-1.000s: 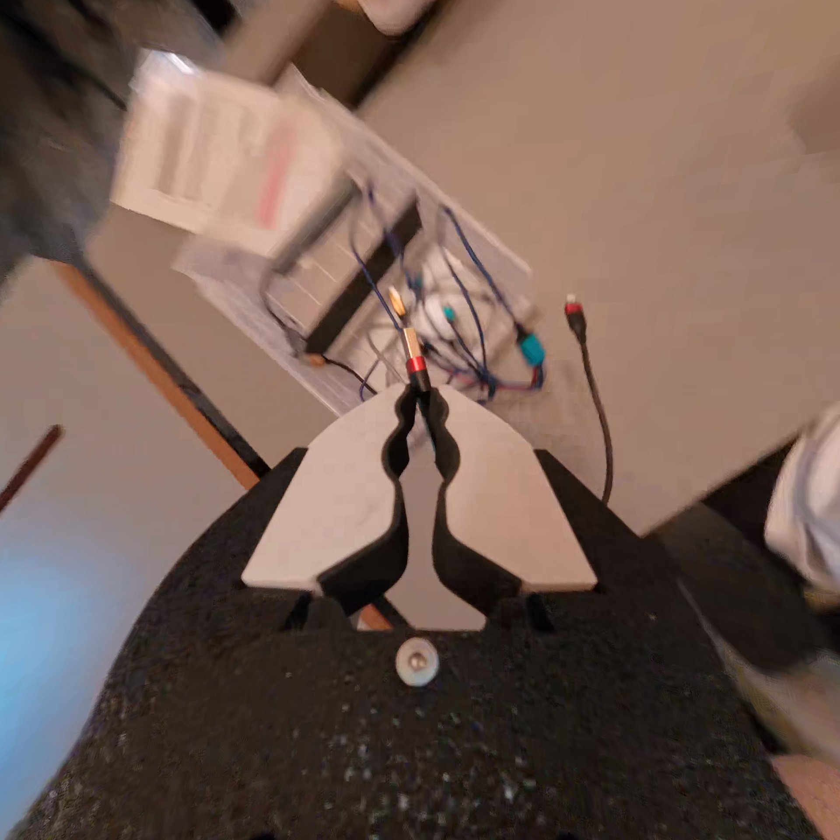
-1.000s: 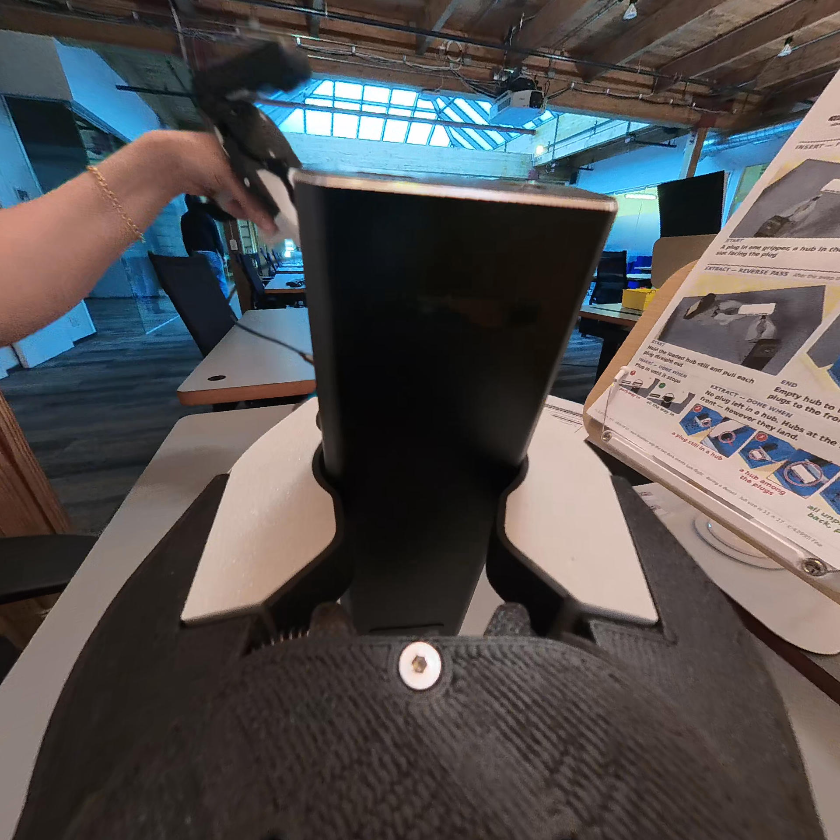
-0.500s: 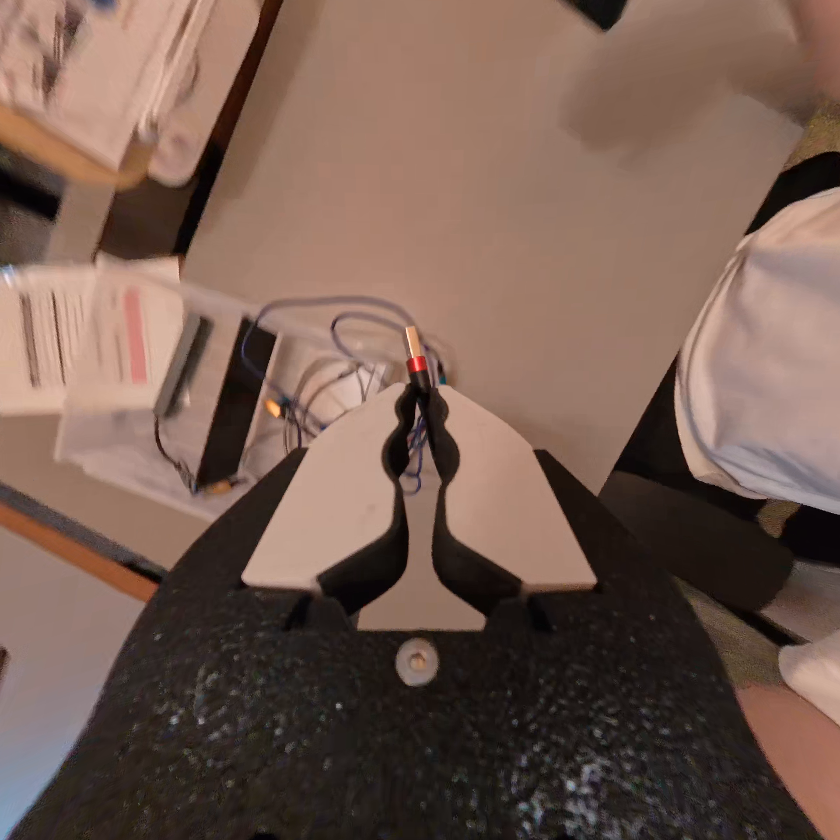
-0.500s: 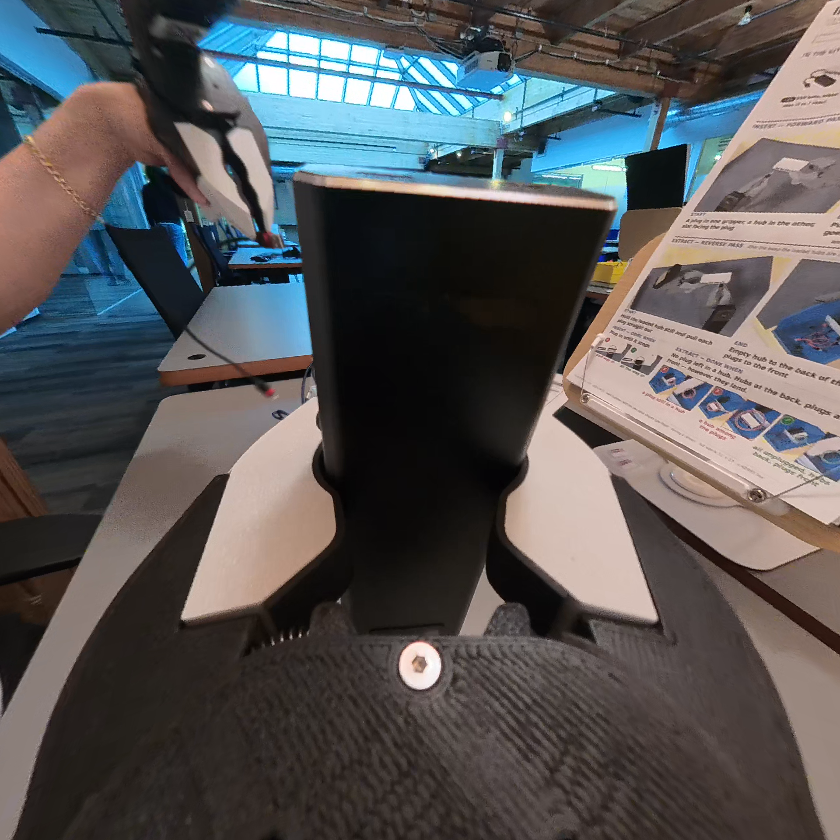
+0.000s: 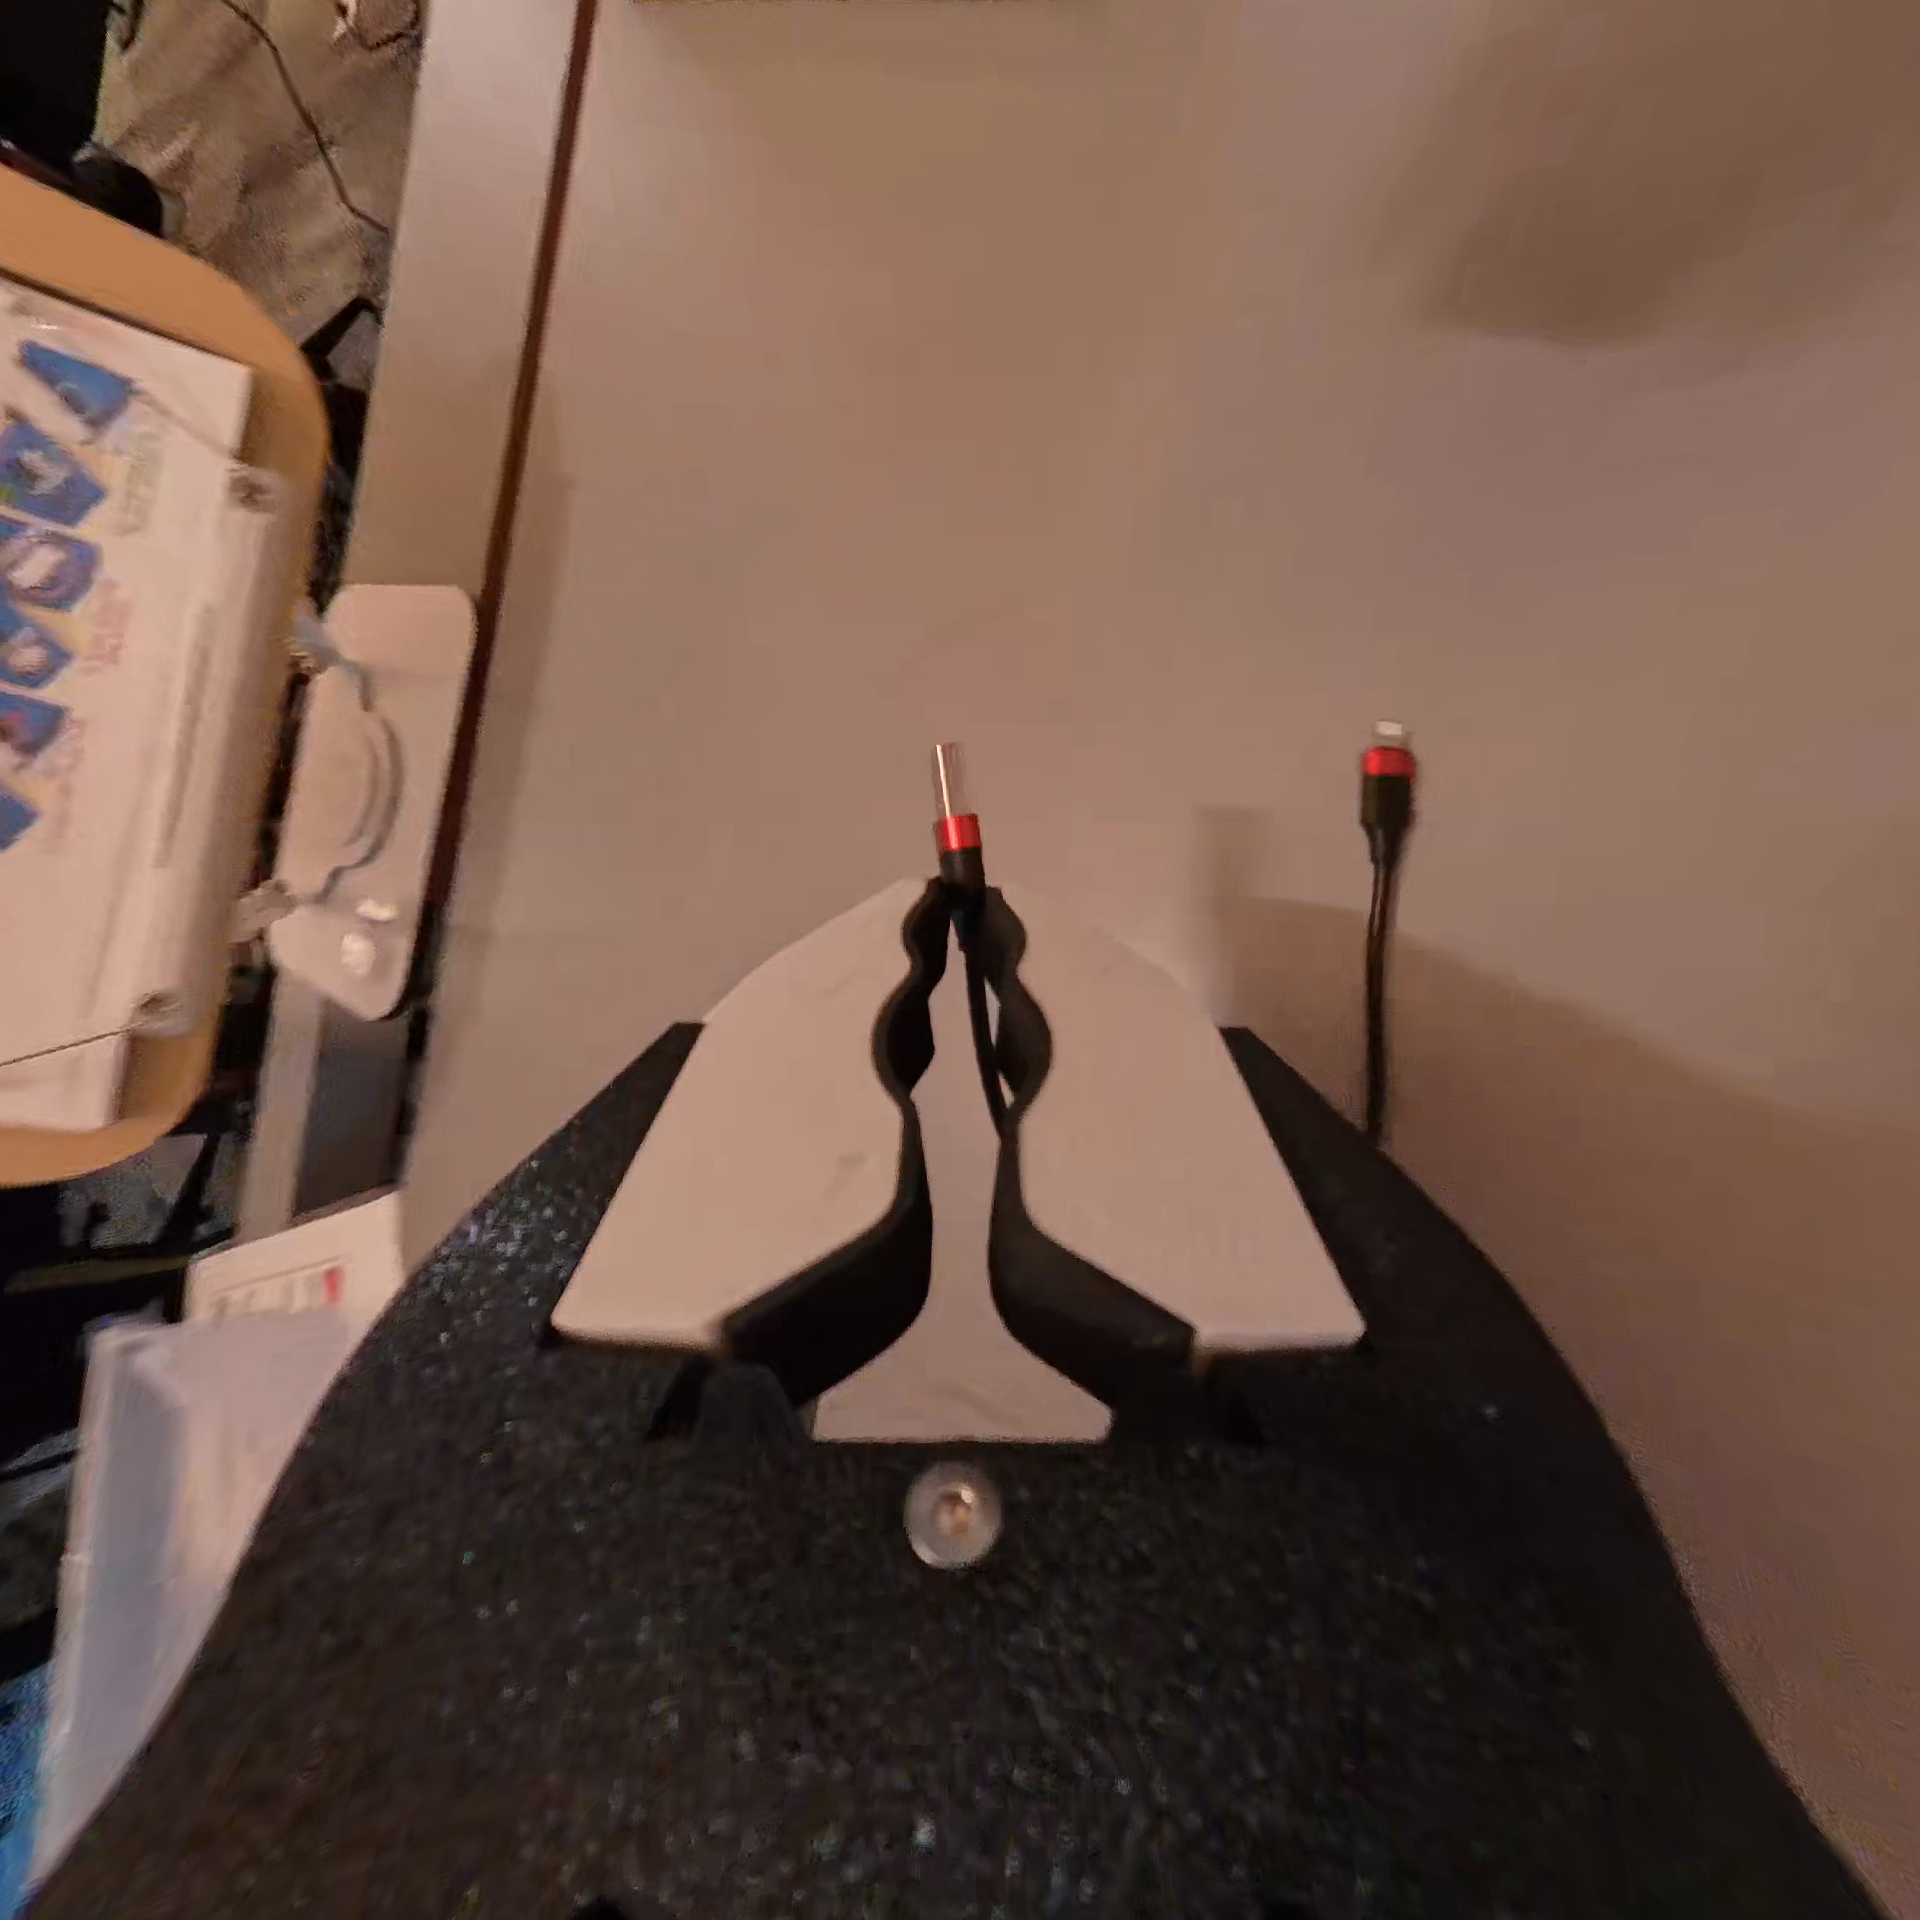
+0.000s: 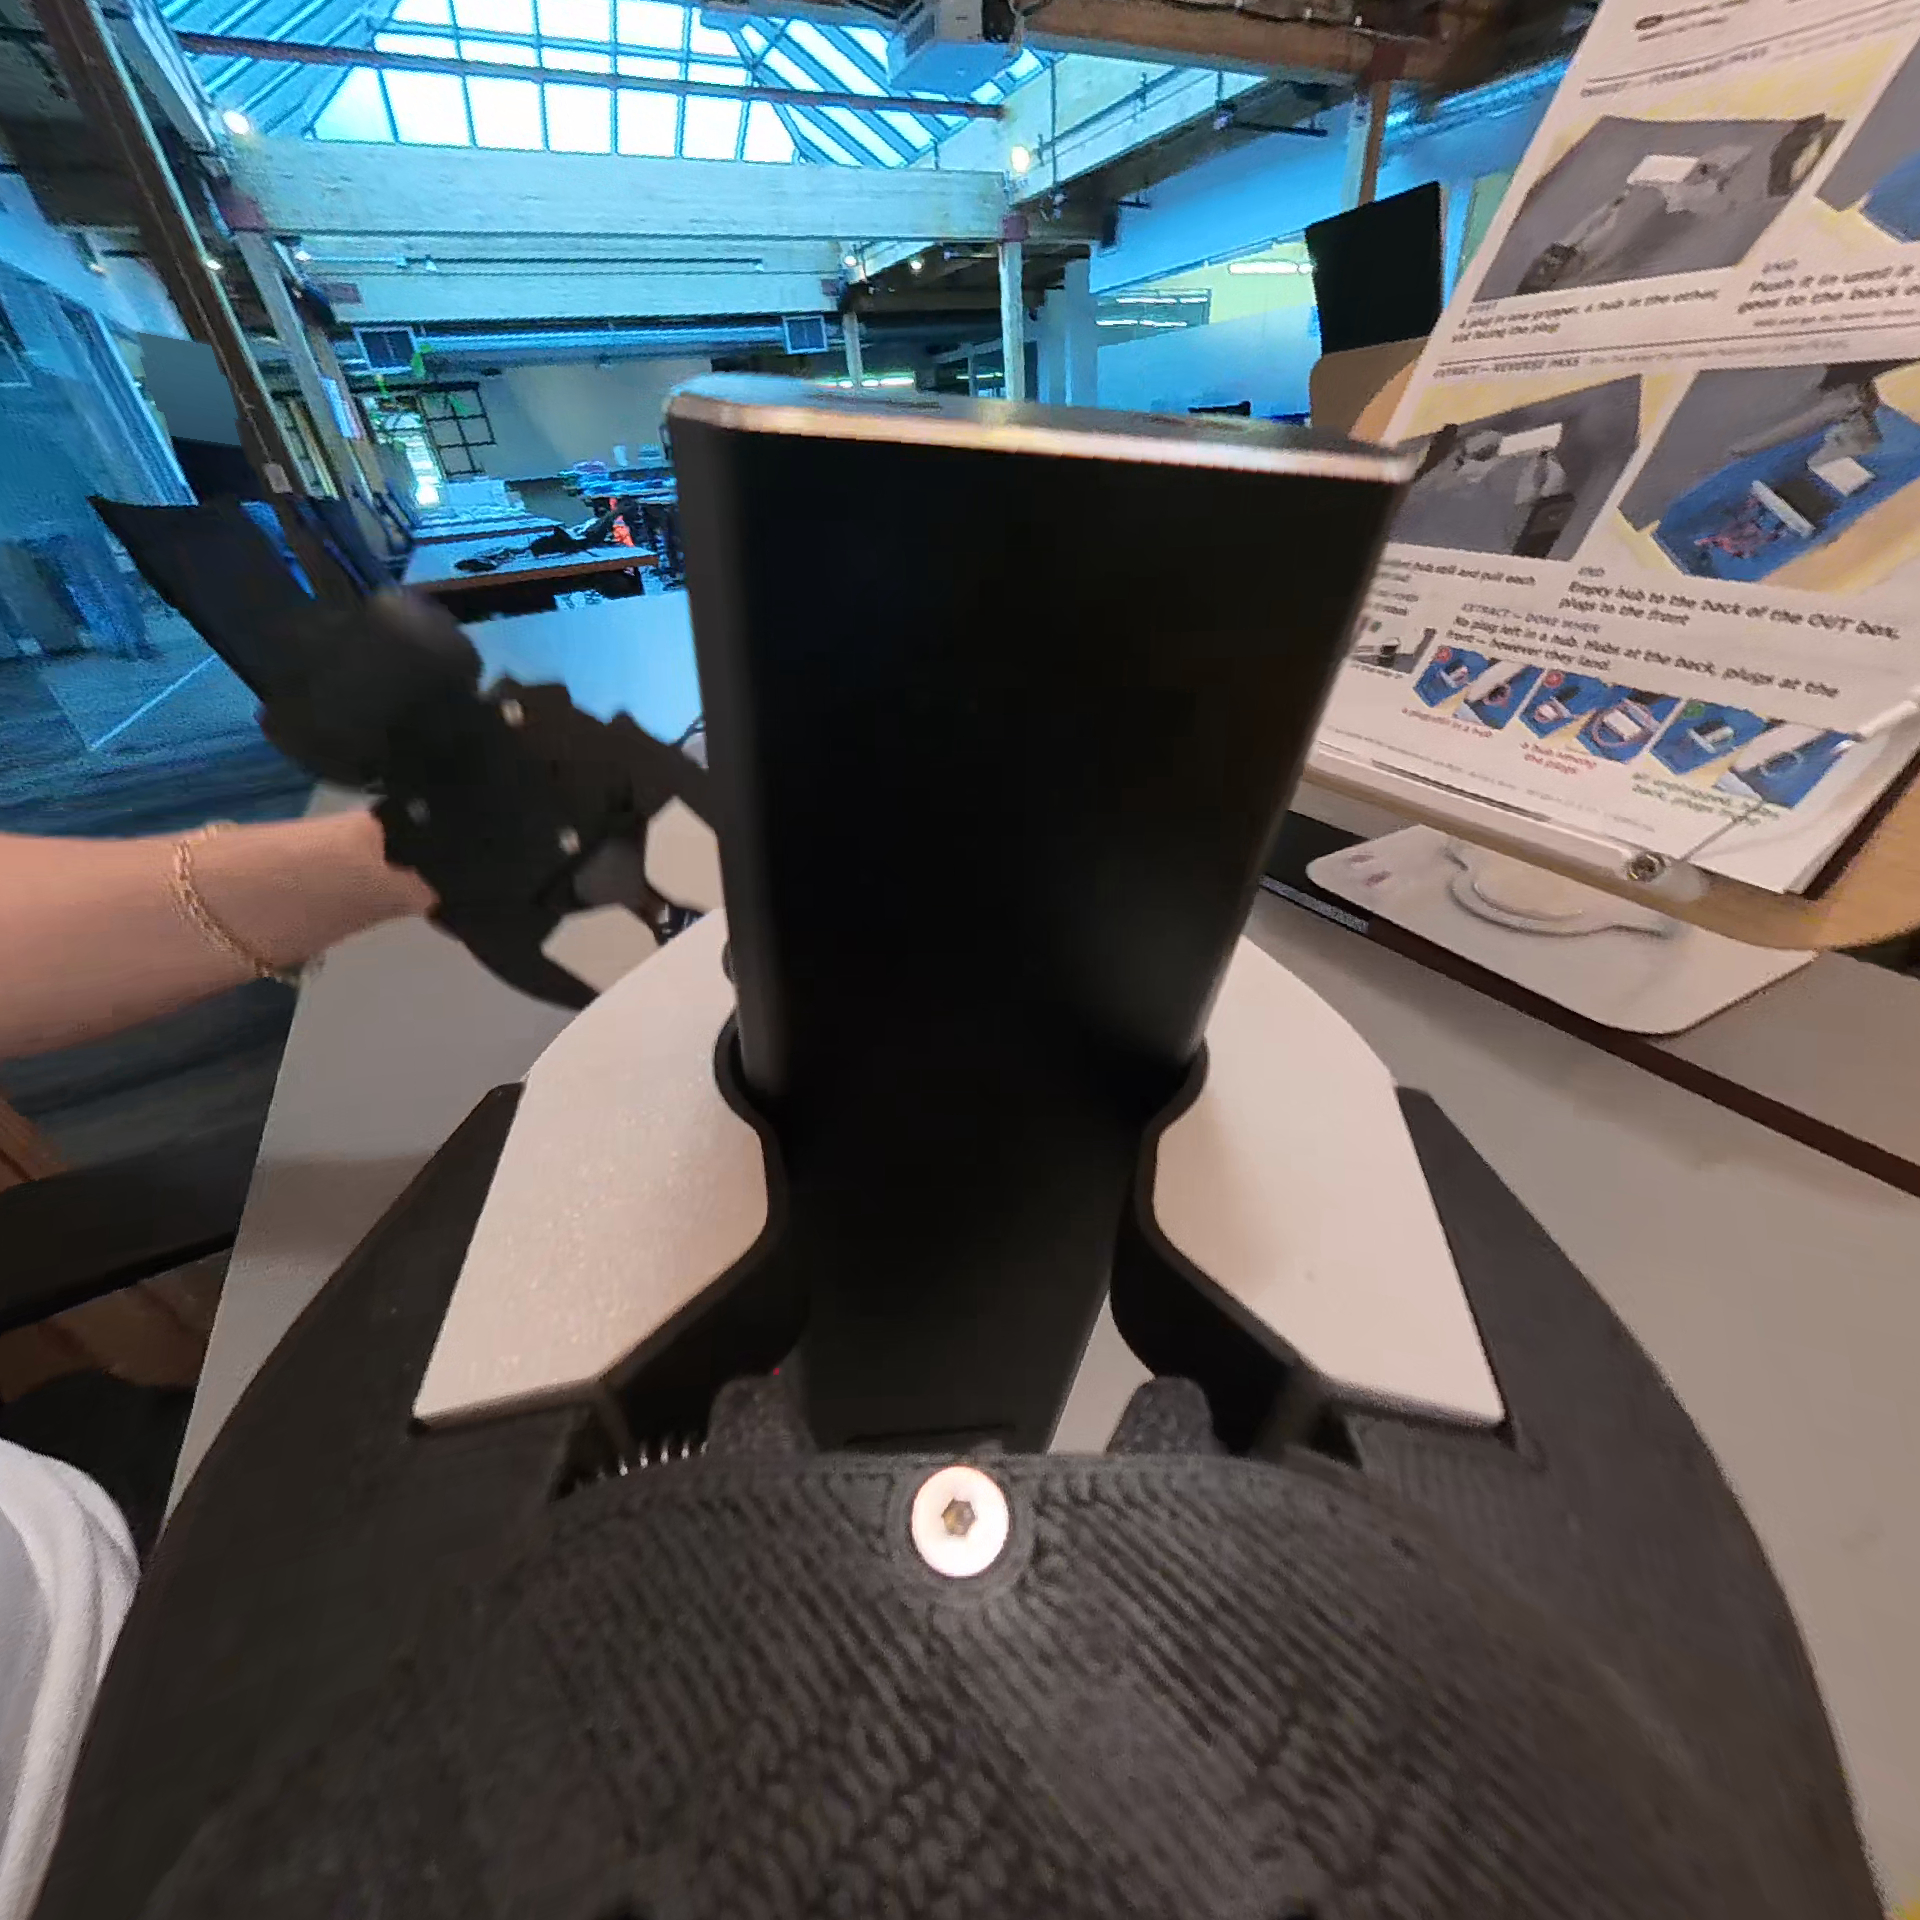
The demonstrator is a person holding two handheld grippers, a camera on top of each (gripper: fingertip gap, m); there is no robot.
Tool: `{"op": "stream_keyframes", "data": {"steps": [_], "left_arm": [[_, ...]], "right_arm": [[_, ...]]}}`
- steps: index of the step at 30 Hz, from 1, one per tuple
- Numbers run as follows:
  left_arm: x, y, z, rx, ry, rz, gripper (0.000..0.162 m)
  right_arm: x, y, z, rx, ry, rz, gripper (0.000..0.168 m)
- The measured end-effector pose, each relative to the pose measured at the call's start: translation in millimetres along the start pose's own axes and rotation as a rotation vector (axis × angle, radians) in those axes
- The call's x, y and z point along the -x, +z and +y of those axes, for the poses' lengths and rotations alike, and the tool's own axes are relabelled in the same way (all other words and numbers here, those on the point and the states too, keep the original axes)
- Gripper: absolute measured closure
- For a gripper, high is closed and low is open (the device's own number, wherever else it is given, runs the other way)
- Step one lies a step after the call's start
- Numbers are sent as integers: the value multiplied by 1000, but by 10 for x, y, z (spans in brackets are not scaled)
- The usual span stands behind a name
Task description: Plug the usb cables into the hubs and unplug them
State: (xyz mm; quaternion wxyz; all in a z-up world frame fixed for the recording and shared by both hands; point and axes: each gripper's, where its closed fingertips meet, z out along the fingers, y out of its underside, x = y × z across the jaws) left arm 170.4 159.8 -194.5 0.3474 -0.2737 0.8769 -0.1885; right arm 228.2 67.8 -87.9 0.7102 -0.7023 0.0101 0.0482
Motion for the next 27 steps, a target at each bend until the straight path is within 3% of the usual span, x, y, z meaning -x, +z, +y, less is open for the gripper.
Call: {"op": "stream_keyframes", "data": {"steps": [4, 6, 9, 13, 16, 20, 24, 27], "left_arm": [[-518, 341, -46, -76, -123, 168, 155], [-700, 424, -37, -79, -201, 264, 144], [-827, 430, 6, -53, -342, 392, 126], [-782, 301, -12, -47, -485, 473, 130], [-915, 222, -126, -21, -491, 543, 128], [-1140, 346, -109, 92, -375, 498, 129], [-1236, 473, -110, 120, -374, 487, 134], [-1237, 504, -115, 130, -356, 472, 147]], "right_arm": [[-45, -114, 84, 0, 16, 25, 94], [-54, -147, 122, -2, 20, 27, 94], [-68, -182, 181, 5, 27, 26, 94], [-103, -245, 229, 1, 32, 29, 93], [-133, -283, 259, -7, 53, 27, 94], [-159, -331, 265, 8, 26, 37, 94], [-155, -385, 192, -20, 30, 24, 94], [-97, -417, 163, -29, 8, -19, 94]]}}
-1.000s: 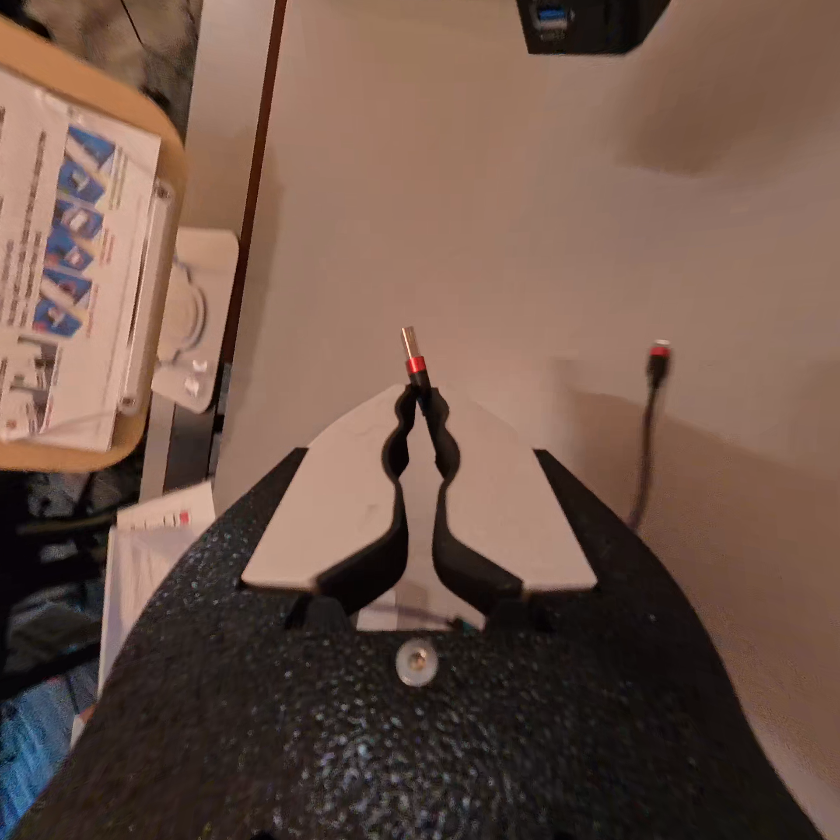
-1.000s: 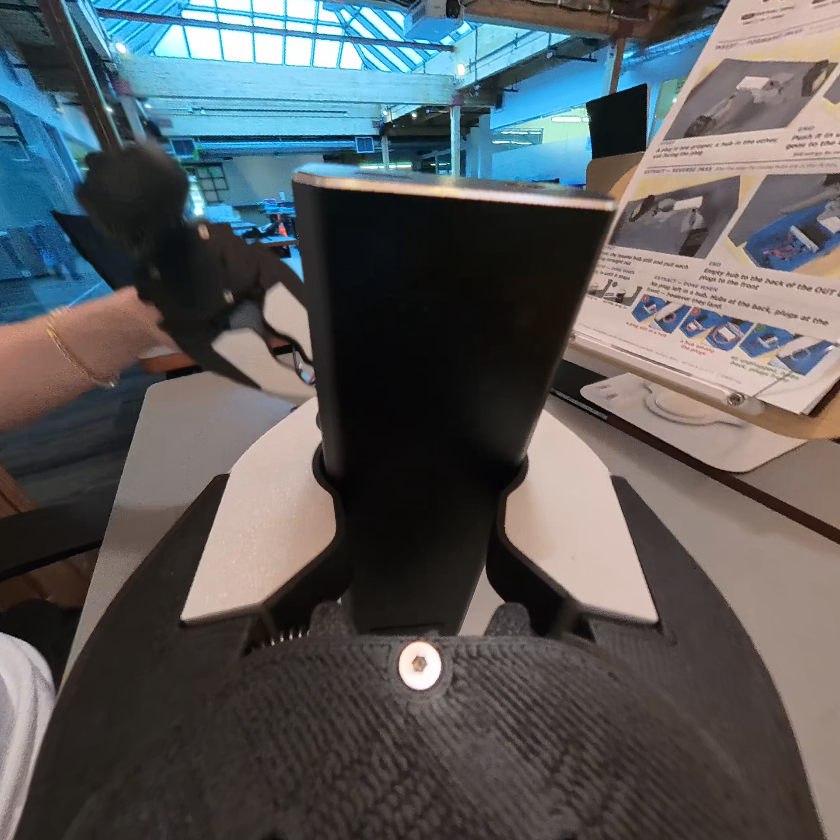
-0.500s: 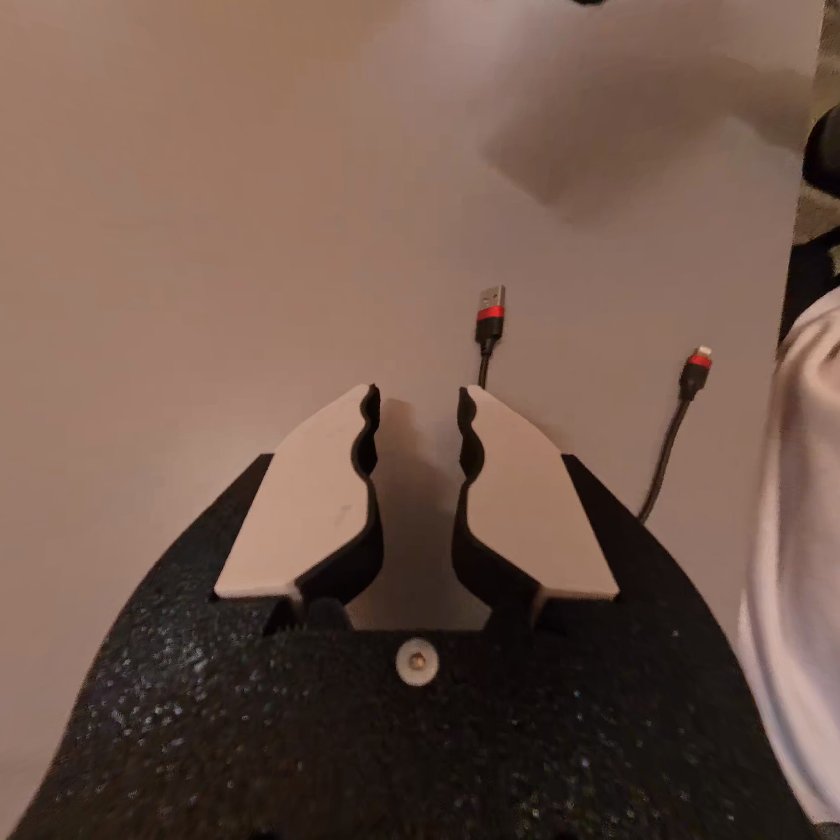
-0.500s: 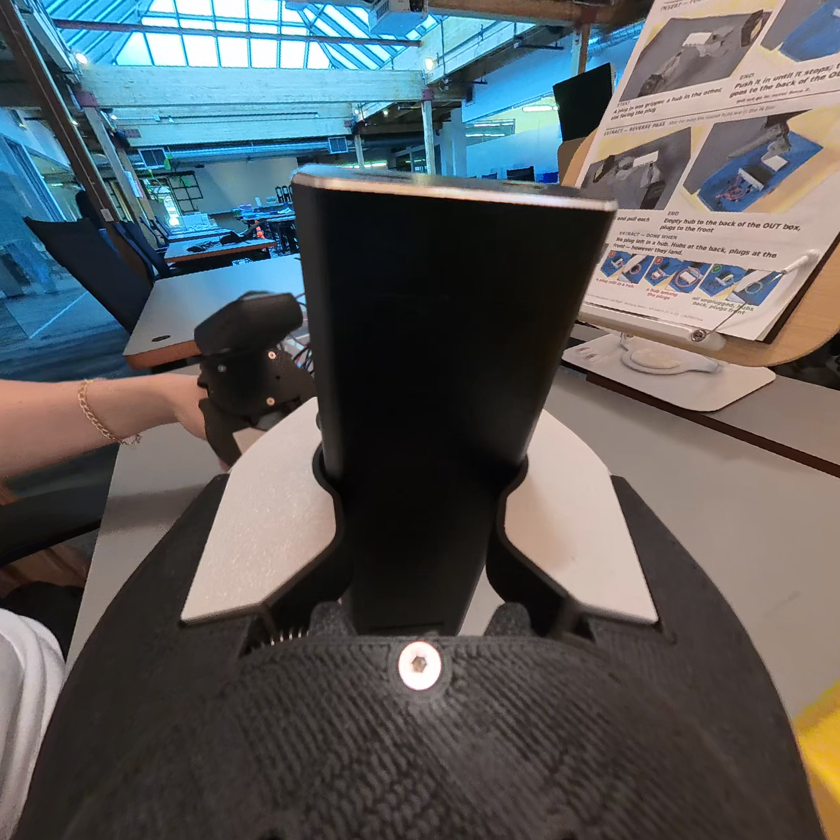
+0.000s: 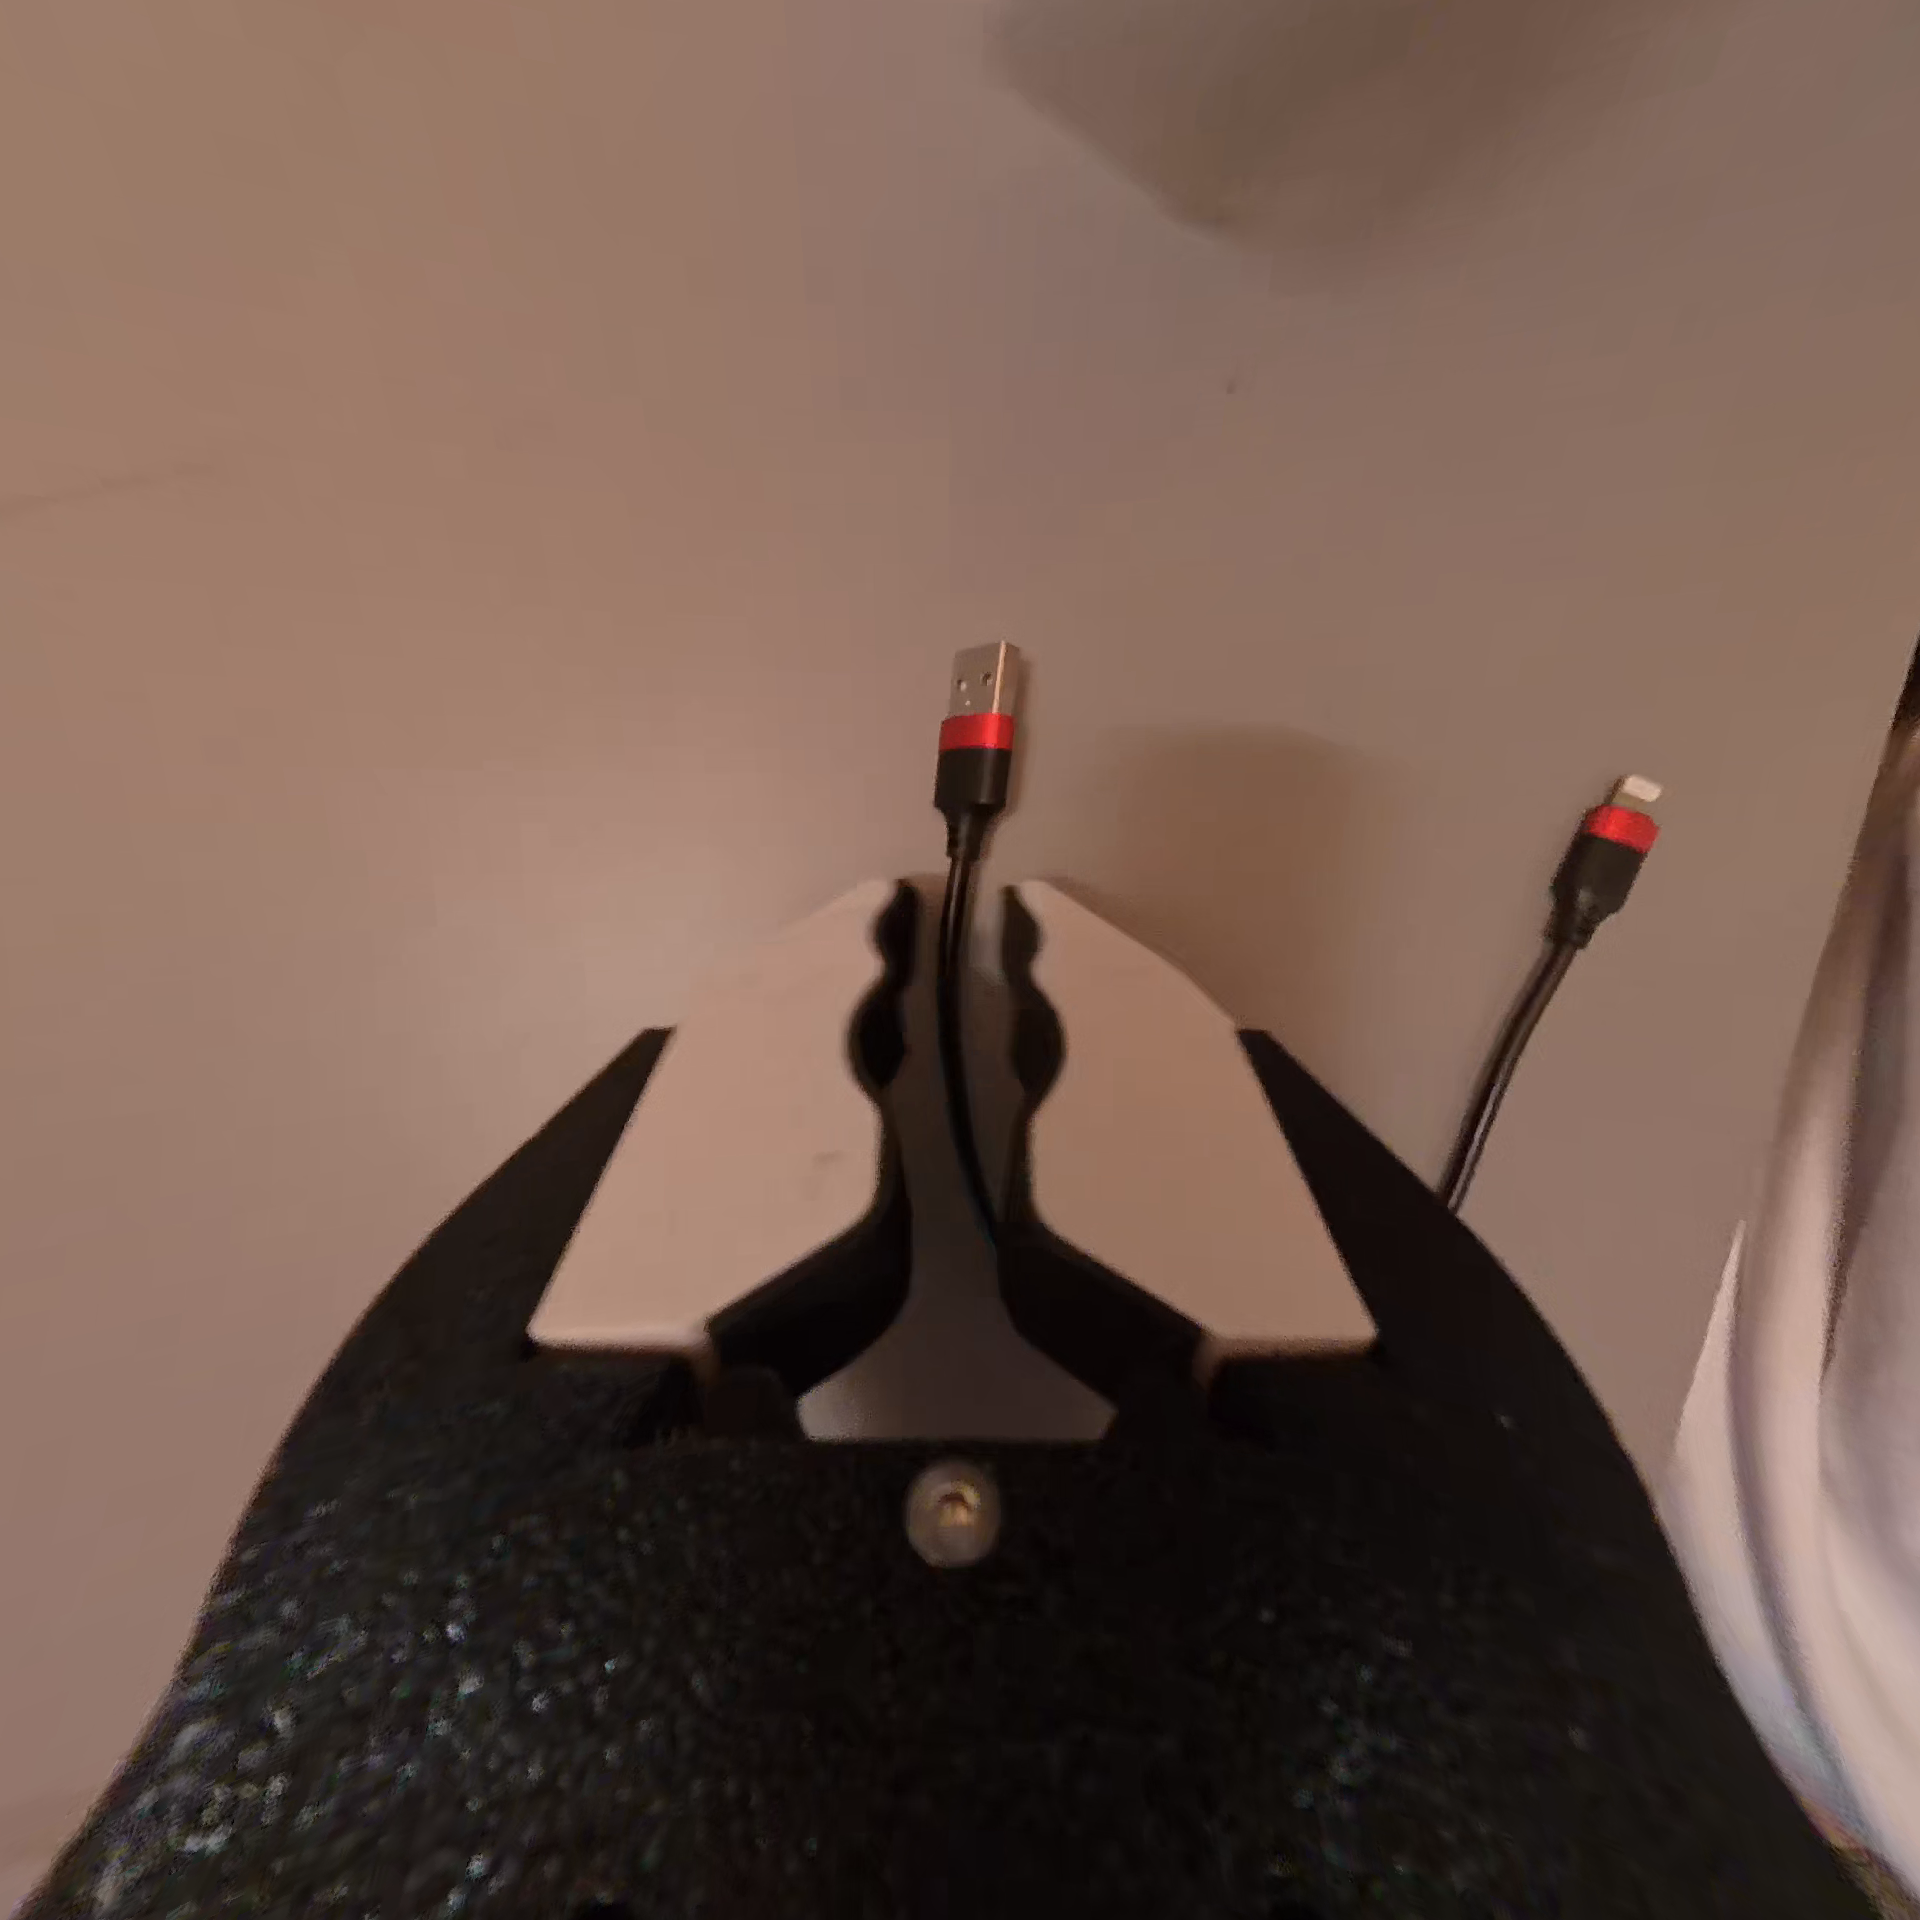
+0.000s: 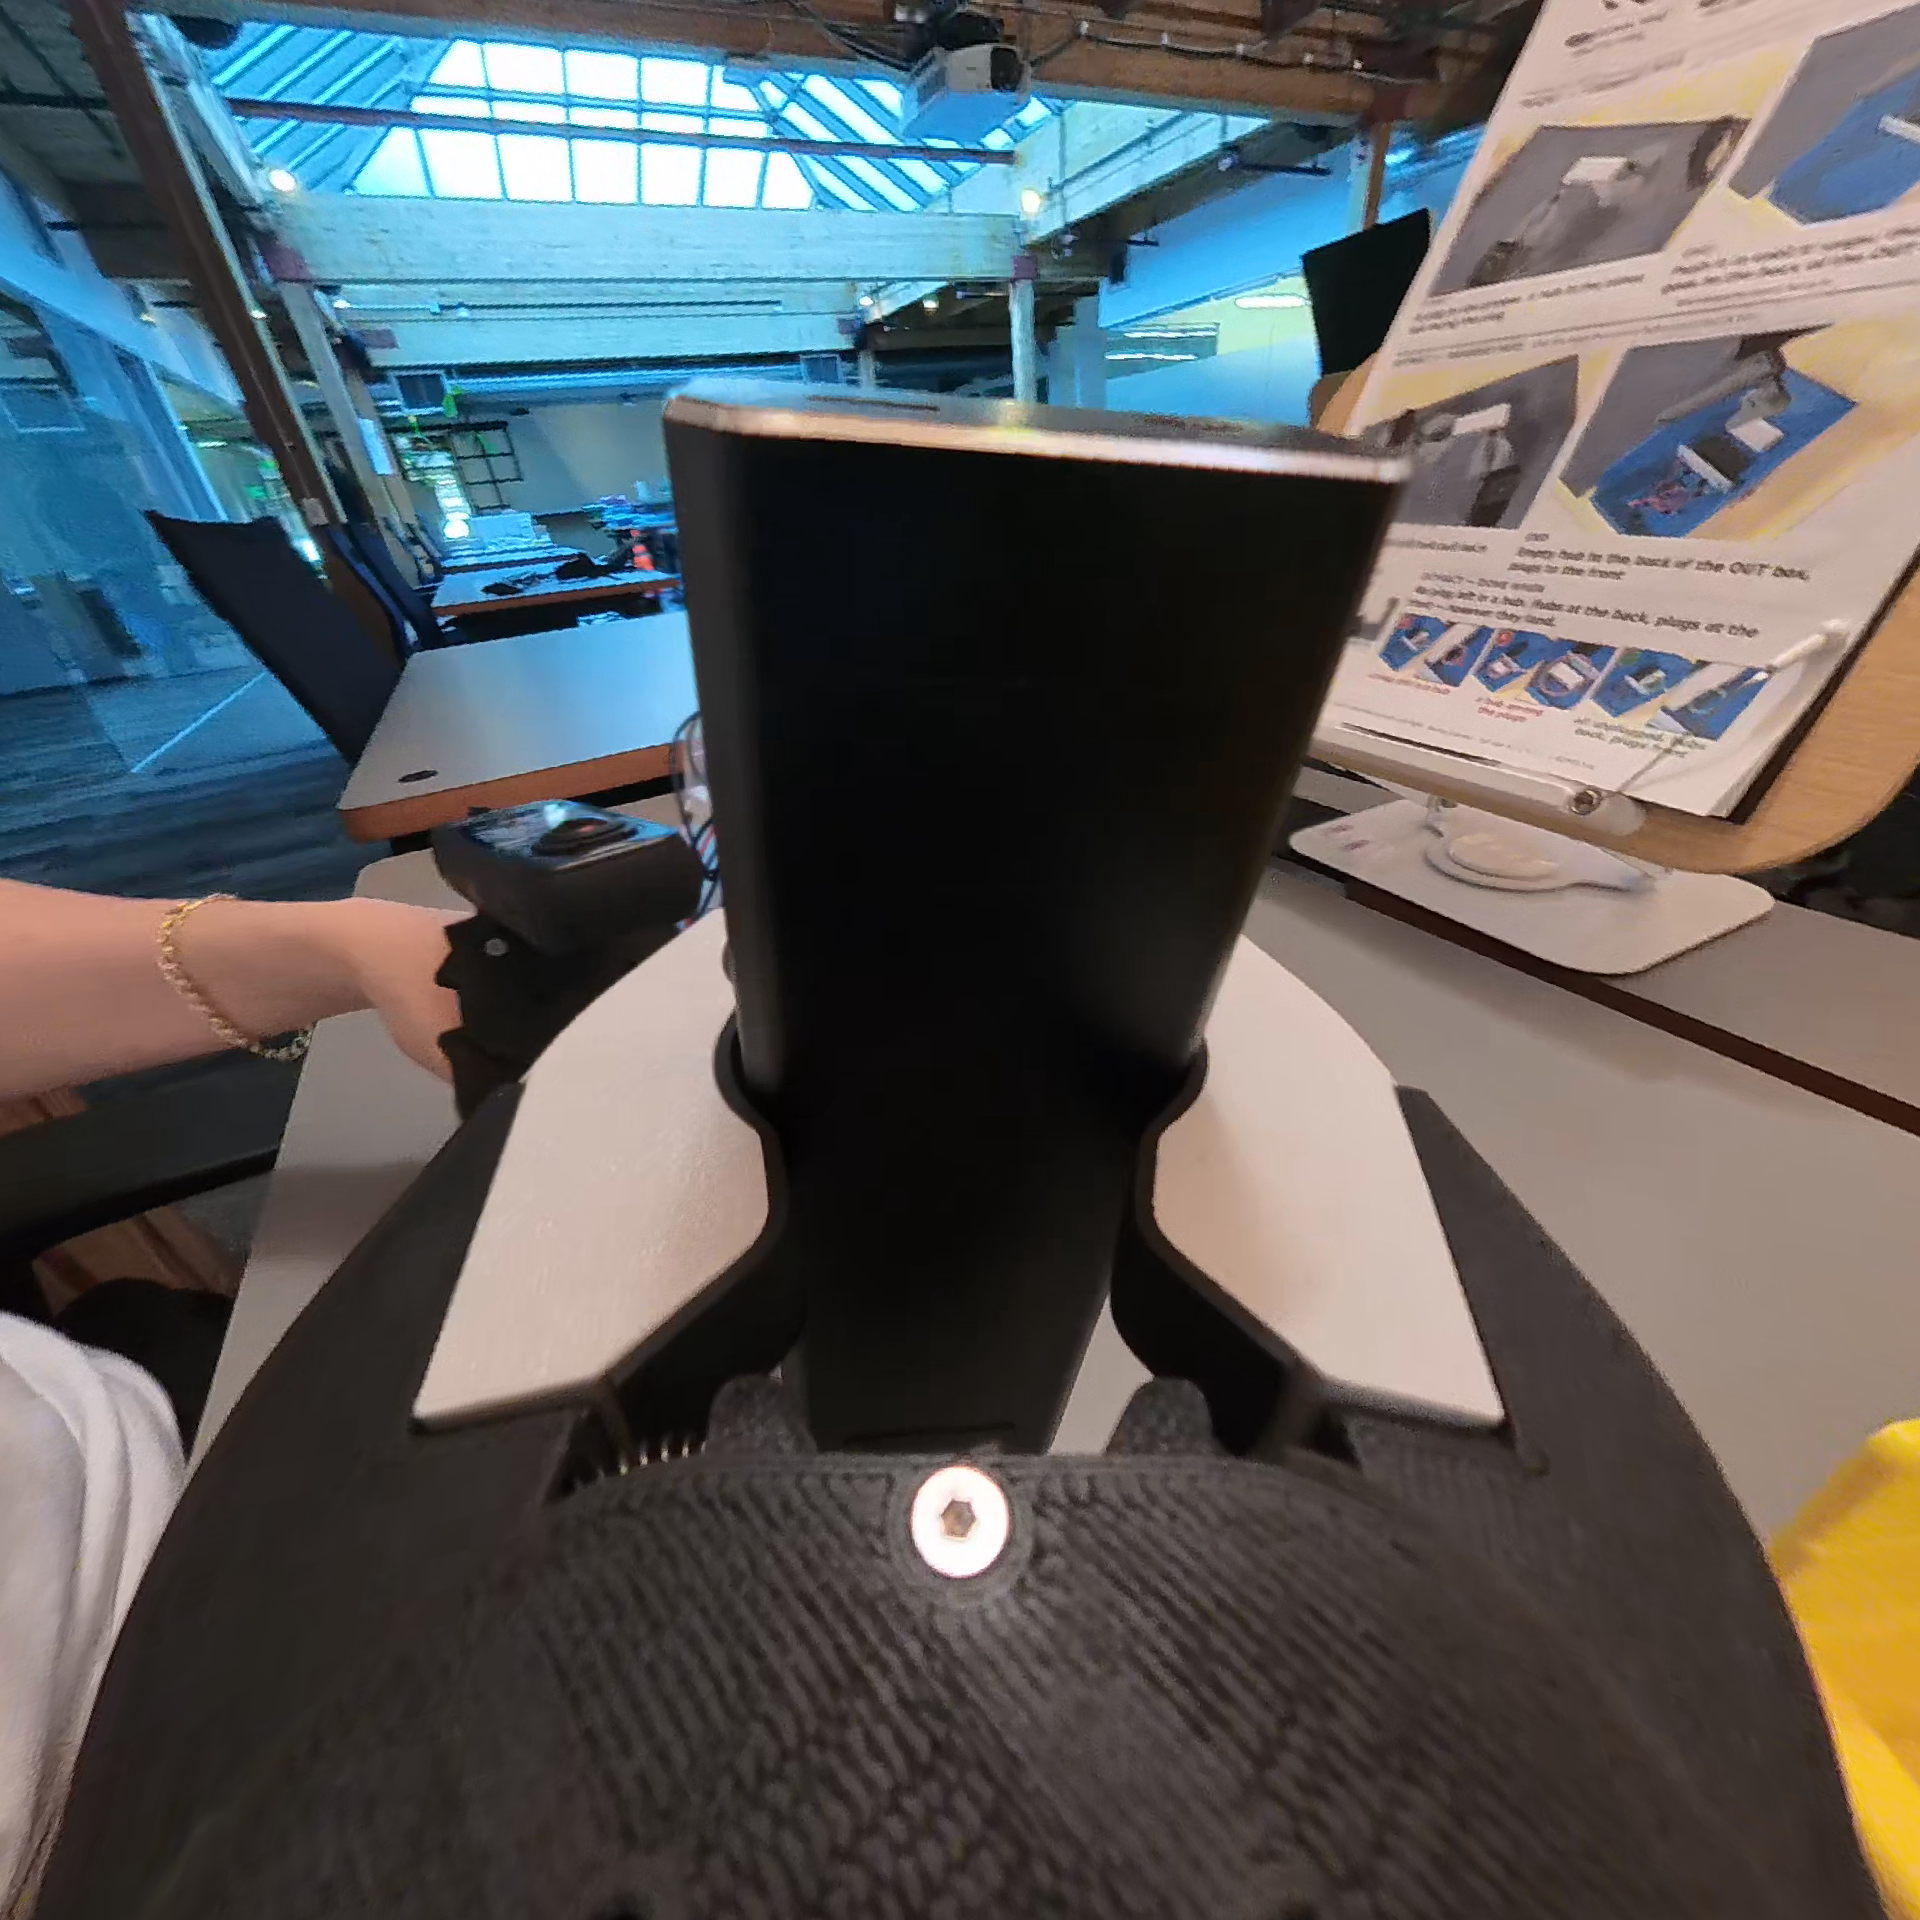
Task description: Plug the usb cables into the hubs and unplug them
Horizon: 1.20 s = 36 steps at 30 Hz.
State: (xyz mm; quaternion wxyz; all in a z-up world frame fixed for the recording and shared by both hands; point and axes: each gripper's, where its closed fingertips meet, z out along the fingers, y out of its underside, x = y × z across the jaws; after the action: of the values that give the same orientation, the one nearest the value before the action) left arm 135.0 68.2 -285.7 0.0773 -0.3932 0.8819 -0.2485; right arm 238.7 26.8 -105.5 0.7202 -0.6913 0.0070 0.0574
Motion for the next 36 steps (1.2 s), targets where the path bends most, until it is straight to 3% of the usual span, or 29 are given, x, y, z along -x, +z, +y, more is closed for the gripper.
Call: {"op": "stream_keyframes", "data": {"steps": [1, 4, 8, 10, 15, 22, 29, 34, 36], "left_arm": [[12, 5, 8, 9, 22, -11, 160], [30, 19, -25, -39, 98, -11, 160], [-13, -265, -476, -452, 120, 42, 160], [26, -491, -629, -580, 155, 7, 160], [107, -839, -828, -681, 207, -71, 160], [18, -1015, -962, -650, 203, -85, 160], [-271, -993, -906, -567, -54, 254, 160], [-410, -824, -762, -562, -263, 648, 160], [-411, -914, -836, -646, -374, 848, 160]], "right_arm": [[31, -10, -6, -3, -5, -22, 94], [51, -27, -6, 2, 33, -48, 94], [95, -81, -77, 1, 2, -53, 94], [114, -116, -122, -17, -2, -63, 94], [157, -203, -173, -70, 53, -139, 92], [328, -266, -193, -114, 58, -280, 94], [550, -497, -368, -286, 169, -541, 93], [576, -597, -431, -371, 220, -618, 93], [565, -598, -436, -377, 227, -611, 94]]}}
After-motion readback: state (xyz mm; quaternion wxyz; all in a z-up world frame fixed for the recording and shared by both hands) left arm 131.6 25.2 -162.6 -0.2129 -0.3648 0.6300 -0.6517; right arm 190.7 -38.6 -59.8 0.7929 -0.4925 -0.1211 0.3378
